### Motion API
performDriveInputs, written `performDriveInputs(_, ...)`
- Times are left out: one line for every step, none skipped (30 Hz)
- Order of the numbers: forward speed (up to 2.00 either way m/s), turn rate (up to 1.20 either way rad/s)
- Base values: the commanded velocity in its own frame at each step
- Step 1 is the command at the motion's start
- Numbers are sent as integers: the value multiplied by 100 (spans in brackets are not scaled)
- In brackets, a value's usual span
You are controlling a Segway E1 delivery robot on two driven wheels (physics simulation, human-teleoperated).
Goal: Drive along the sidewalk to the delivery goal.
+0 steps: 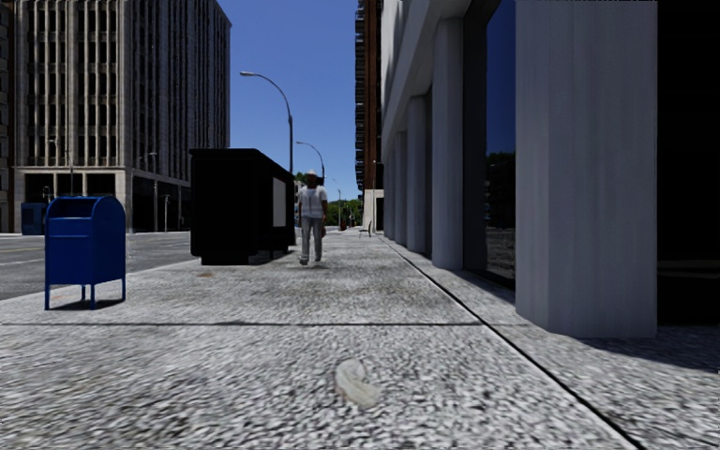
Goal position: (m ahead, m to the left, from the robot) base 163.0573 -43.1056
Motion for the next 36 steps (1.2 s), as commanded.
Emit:
performDriveInputs(200,0)
performDriveInputs(200,0)
performDriveInputs(200,0)
performDriveInputs(200,0)
performDriveInputs(200,0)
performDriveInputs(200,0)
performDriveInputs(200,0)
performDriveInputs(200,0)
performDriveInputs(200,0)
performDriveInputs(200,0)
performDriveInputs(200,0)
performDriveInputs(200,0)
performDriveInputs(200,0)
performDriveInputs(200,0)
performDriveInputs(200,0)
performDriveInputs(200,0)
performDriveInputs(200,0)
performDriveInputs(200,0)
performDriveInputs(200,0)
performDriveInputs(200,0)
performDriveInputs(200,0)
performDriveInputs(200,0)
performDriveInputs(200,0)
performDriveInputs(200,0)
performDriveInputs(200,0)
performDriveInputs(200,0)
performDriveInputs(200,0)
performDriveInputs(200,0)
performDriveInputs(200,0)
performDriveInputs(200,0)
performDriveInputs(200,0)
performDriveInputs(200,0)
performDriveInputs(200,0)
performDriveInputs(200,0)
performDriveInputs(200,0)
performDriveInputs(200,0)
